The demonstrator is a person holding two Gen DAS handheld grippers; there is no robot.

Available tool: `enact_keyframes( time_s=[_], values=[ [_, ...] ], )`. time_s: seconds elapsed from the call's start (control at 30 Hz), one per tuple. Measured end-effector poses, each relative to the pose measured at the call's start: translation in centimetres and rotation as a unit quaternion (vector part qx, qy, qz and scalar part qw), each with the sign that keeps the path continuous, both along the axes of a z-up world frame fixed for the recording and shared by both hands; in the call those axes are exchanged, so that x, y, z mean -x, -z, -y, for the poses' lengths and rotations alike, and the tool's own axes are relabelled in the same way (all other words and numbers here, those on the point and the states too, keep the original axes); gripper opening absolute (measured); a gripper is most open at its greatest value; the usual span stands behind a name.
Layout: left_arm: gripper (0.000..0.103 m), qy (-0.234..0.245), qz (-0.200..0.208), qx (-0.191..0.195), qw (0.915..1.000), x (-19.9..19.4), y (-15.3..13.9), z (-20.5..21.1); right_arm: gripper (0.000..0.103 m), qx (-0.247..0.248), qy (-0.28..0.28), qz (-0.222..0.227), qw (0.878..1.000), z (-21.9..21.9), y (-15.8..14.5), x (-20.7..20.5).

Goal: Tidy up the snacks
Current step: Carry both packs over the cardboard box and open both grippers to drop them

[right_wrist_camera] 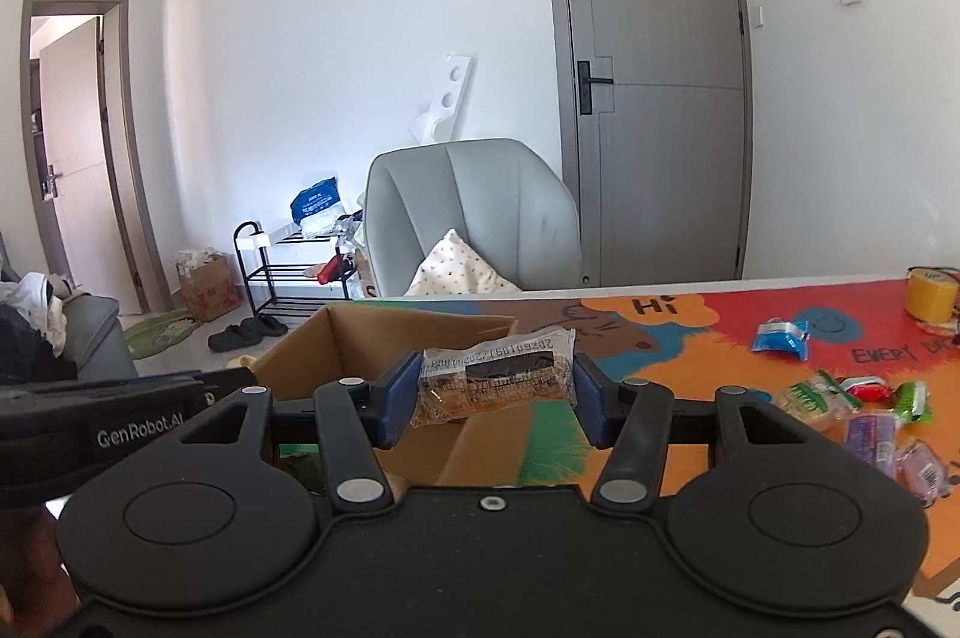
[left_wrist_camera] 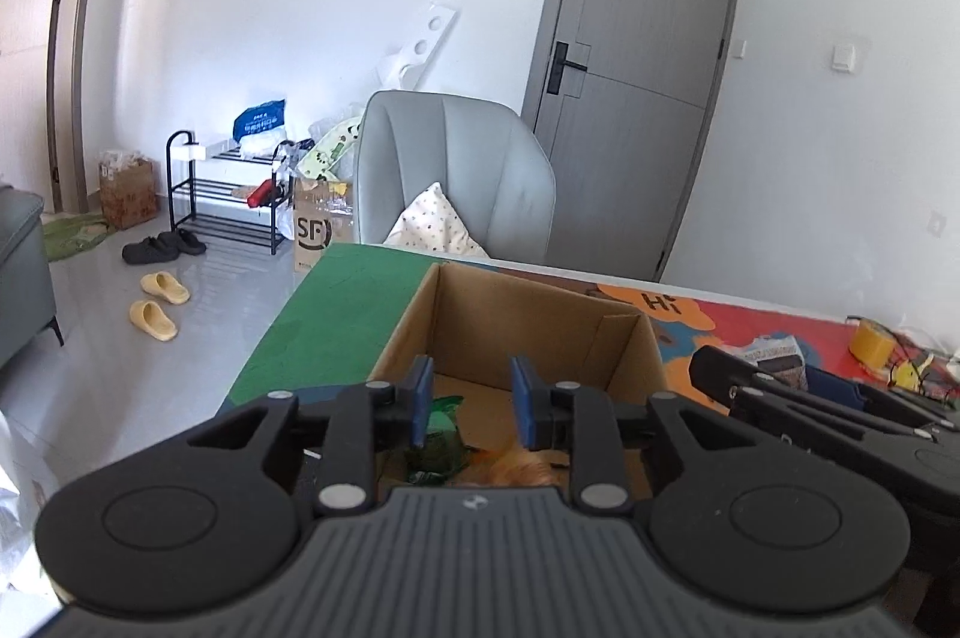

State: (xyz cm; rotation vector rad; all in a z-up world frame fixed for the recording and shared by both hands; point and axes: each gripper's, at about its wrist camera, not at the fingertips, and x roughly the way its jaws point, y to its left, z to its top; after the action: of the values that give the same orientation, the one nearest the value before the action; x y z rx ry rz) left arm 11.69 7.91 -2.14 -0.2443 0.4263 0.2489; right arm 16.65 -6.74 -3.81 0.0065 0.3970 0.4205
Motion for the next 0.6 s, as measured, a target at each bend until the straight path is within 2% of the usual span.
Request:
enact_keyframes(
  time_s=[0.33, 0.43, 0.53, 0.57, 0.6],
  values=[
    [0.031, -0.038, 0.008, 0.022, 0.9990, 1.6, -0.1, -3.1, 0.054, -0.005, -0.018, -0.005, 1.000, -2.1, -0.5, -0.6],
    [0.036, -0.048, 0.009, 0.026, 0.9985, 1.7, -0.1, -3.7, 0.056, -0.021, -0.021, -0.013, 0.999, -2.3, -0.9, -1.2],
    [0.047, -0.057, 0.011, 0.028, 0.9979, 2.0, -0.2, -4.2, 0.064, -0.032, -0.031, -0.009, 0.999, -2.6, -1.2, -1.5],
    [0.050, -0.058, 0.011, 0.030, 0.9978, 2.1, -0.2, -4.3, 0.072, -0.037, -0.035, -0.013, 0.999, -2.6, -1.3, -1.5],
    [0.054, -0.059, 0.012, 0.031, 0.9977, 2.1, -0.2, -4.4, 0.075, -0.043, -0.036, -0.018, 0.998, -2.4, -1.3, -1.6]
  ],
)
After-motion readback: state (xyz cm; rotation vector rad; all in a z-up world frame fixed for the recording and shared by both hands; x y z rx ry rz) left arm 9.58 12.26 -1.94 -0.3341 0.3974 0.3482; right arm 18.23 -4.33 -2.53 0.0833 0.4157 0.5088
